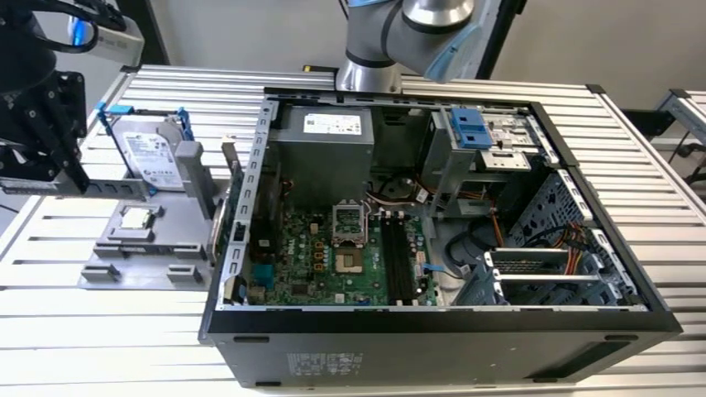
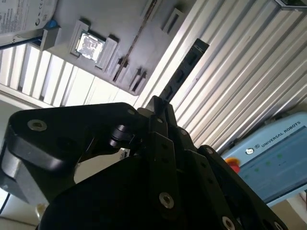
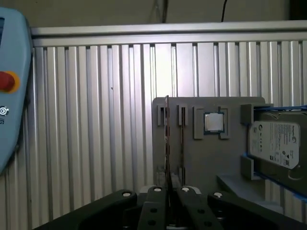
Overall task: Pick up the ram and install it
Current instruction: 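Pick up the ram and move it above insertion slot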
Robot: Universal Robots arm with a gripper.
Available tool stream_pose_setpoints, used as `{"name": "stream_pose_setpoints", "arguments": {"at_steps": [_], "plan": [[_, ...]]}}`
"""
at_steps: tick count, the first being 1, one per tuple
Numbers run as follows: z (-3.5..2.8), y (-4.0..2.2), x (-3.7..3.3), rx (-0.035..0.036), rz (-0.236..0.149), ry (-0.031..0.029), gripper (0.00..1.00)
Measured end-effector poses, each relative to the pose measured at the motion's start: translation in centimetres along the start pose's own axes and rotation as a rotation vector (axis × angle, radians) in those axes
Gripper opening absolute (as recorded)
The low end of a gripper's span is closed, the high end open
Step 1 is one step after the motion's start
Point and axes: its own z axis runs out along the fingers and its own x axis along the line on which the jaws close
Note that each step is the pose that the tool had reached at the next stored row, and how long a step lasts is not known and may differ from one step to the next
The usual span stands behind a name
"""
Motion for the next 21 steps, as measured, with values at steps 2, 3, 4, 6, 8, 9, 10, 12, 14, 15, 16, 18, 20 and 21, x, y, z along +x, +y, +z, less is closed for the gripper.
{"name": "stream_pose_setpoints", "arguments": {"at_steps": [2,3,4,6,8,9,10,12,14,15,16,18,20,21], "plan": [[-0.12,0.01,0.00,0.0006,-0.002,-0.0136,0.00],[-0.18,0.01,-0.01,0.0015,-0.003,-0.0201,0.00],[-0.28,0.01,-0.02,0.0024,-0.003,-0.0233,0.00],[-0.37,0.02,-0.02,0.0023,-0.003,-0.0240,0.00],[-0.38,0.02,0.00,0.0031,-0.003,-0.0242,0.00],[-0.38,0.03,0.00,0.0129,-0.003,-0.0246,0.00],[-0.38,0.02,0.00,0.0275,-0.004,-0.0254,0.00],[-0.38,0.03,-0.01,0.0582,-0.006,-0.0265,0.00],[-0.38,0.02,-0.01,0.0635,-0.007,-0.0268,0.00],[-0.44,0.03,-0.01,0.0629,-0.007,-0.0265,0.00],[-0.57,0.04,-0.01,0.0629,-0.008,-0.0265,0.00],[-1.05,0.06,-0.02,0.0629,-0.008,-0.0266,0.00],[-1.12,0.07,-0.02,0.0630,-0.008,-0.0268,0.00],[-1.12,0.07,-0.02,0.0630,-0.008,-0.0268,0.00]]}}
